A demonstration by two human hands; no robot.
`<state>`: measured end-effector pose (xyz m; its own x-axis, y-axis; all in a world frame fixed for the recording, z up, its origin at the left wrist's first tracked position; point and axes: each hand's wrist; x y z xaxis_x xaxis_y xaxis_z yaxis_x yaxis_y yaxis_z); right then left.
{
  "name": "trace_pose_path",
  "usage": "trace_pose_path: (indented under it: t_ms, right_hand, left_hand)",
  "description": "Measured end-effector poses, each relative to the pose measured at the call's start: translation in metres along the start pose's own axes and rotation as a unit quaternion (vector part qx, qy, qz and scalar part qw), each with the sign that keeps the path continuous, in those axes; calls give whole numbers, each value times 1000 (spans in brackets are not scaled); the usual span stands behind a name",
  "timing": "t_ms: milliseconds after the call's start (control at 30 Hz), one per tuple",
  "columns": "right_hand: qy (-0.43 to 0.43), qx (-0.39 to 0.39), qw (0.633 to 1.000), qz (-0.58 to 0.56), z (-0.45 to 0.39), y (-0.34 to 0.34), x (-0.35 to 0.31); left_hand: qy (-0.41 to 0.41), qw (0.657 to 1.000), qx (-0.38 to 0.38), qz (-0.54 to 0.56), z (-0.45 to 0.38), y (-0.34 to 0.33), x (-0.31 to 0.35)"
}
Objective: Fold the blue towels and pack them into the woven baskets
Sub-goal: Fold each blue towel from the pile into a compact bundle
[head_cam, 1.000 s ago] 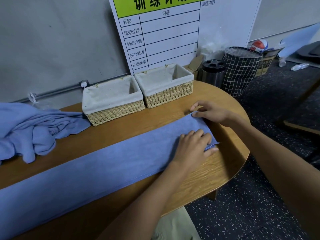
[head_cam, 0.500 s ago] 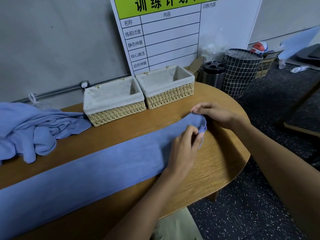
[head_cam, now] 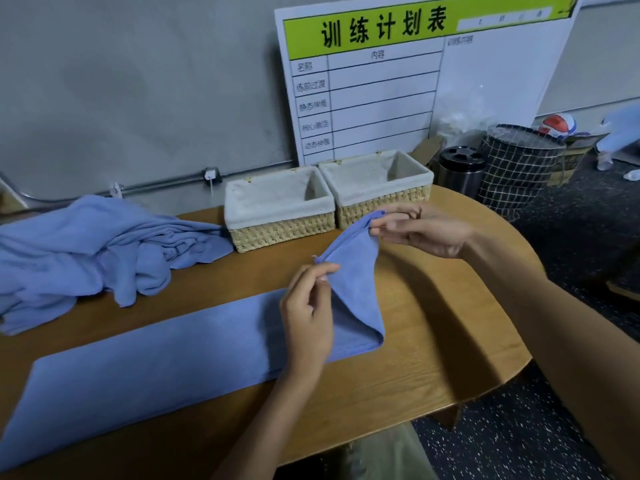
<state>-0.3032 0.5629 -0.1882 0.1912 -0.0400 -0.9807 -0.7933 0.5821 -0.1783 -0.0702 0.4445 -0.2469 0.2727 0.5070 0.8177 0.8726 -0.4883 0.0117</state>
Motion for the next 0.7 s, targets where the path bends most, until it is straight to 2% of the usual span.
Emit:
trace_pose_path:
  t_ms: [167,267,500,700]
  right_hand:
    - [94,-13,979,179,-30,-83,-13]
    - [156,-37,957,241,-44,-134,-15]
    - [196,-98,949,228,-69,-236,12]
    - [234,-74,937,249,-85,-312,46]
  left_hand:
    - [29,998,51,16,-13,52,7]
    - [78,993,93,8,-20,86,10]
    - [105,989,102,-25,-21,169,18]
    - [108,984,85,-116,-23,231,9]
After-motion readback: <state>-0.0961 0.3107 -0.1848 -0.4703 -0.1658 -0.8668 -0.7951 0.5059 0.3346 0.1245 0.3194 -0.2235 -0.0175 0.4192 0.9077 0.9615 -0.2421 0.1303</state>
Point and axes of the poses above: each hand's wrist, its own z-axis away from the middle knuckle, its own y-axis out of the back of the hand, x = y × z, and after that the axes turned 9 degrees about x, right-handed
